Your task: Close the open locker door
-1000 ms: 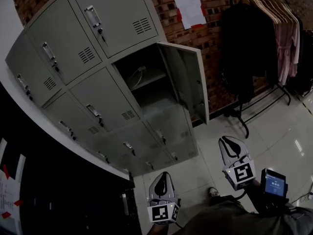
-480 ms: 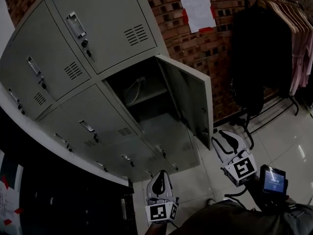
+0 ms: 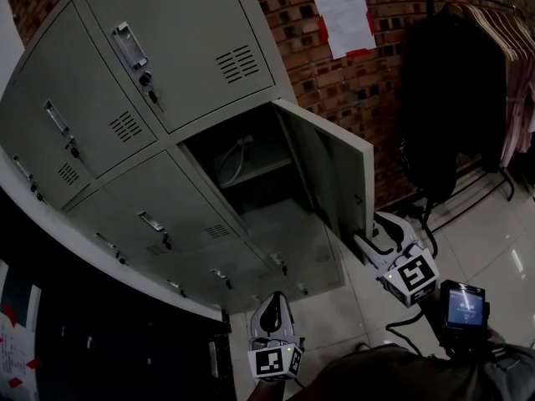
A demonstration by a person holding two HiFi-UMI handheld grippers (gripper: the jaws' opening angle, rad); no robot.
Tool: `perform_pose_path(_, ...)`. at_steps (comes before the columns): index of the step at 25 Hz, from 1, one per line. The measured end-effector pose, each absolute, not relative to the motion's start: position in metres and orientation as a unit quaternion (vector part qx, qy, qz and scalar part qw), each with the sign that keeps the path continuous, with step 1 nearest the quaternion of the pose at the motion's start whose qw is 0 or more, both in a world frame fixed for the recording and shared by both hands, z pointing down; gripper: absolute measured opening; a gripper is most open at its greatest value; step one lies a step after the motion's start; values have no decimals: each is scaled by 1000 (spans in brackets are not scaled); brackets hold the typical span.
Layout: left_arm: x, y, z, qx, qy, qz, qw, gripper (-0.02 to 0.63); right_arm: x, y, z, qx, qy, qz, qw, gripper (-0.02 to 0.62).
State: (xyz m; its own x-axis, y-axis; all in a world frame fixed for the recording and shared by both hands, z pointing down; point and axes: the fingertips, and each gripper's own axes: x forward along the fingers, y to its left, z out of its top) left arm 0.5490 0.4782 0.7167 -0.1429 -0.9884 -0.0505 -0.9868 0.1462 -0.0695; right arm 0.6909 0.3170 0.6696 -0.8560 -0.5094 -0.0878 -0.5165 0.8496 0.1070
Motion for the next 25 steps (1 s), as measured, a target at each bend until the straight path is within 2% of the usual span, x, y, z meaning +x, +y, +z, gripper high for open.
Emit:
perform_pose_path(9,543,480,715,-640,768,-11,40,2,674,323,658,-233,969,76,38,164)
perform_pose_path(12,538,485,719,-627,778,-11,42,2,661,335,660,-206,974,77,44,163)
perform_pose_path(17,482,463,741,-645,763,0,34,2,603,335,674,-211,973,80,41,172)
perform_pose_path(22,509,494,723,-619,785,-13,34,2,615,369,657,-161,983,65,57,179)
perform_pose_path(25,489,494,722,-629,776,-7,35,2,593,379,655,-163,983,68,55,173)
